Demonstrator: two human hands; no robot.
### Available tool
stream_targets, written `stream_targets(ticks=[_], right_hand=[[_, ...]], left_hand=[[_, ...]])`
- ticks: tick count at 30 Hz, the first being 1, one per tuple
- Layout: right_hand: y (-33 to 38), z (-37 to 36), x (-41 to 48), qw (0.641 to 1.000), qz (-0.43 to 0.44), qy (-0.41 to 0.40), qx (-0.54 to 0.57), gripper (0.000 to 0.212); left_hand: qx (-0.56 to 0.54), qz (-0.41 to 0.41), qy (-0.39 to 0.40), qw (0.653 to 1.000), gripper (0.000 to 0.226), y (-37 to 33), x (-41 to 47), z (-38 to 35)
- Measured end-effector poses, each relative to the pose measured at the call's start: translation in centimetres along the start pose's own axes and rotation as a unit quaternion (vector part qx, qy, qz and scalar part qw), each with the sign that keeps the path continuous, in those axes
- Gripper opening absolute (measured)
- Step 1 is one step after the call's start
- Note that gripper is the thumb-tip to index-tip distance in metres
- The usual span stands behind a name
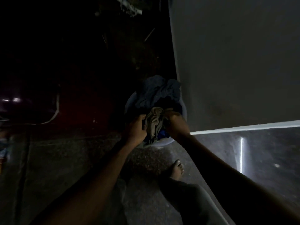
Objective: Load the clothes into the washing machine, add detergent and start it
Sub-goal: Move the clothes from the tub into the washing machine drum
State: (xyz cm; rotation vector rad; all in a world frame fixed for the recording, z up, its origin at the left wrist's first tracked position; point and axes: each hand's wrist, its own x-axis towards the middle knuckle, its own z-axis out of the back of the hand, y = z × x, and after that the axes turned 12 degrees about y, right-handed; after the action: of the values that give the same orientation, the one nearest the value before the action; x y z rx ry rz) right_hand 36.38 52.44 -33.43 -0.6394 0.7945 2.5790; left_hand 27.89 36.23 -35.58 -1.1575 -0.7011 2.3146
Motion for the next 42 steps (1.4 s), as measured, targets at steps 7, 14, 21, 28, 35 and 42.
stream_targets(ticks=[7,14,21,28,35,42], right_hand=[[-2.9,-7.2,6.2,0.99,0.017,0.042,-0.136,0.049],[-4.2,-6.2,2.0,0.994,0.004,-0.085,0.07,0.034],[-1.4,-0.3,-4.3,0.96,-0.023,-0.174,0.217,0.014],[2.2,5.0,-5.3,0.918,0.005,-0.243,0.312,0.017],[3.4,9.0,-7.6,0.822,0.048,-0.33,0.461,0.01],[7.5,15.1,-10.8,0.803,0.08,-0.381,0.452,0.016]], left_hand=[[-0.007,0.026,0.037,0.999,0.071,5.8,5.9,-4.1],[-0.041,0.042,0.082,0.995,0.053,5.1,5.7,-3.8],[-0.095,0.037,0.12,0.987,0.043,-0.7,2.8,0.2],[-0.089,0.017,0.077,0.993,0.042,-1.7,2.4,2.7],[-0.068,0.065,0.12,0.988,0.064,-0.3,2.4,3.3],[-0.167,-0.032,0.176,0.97,0.08,-5.6,-2.8,5.7]])
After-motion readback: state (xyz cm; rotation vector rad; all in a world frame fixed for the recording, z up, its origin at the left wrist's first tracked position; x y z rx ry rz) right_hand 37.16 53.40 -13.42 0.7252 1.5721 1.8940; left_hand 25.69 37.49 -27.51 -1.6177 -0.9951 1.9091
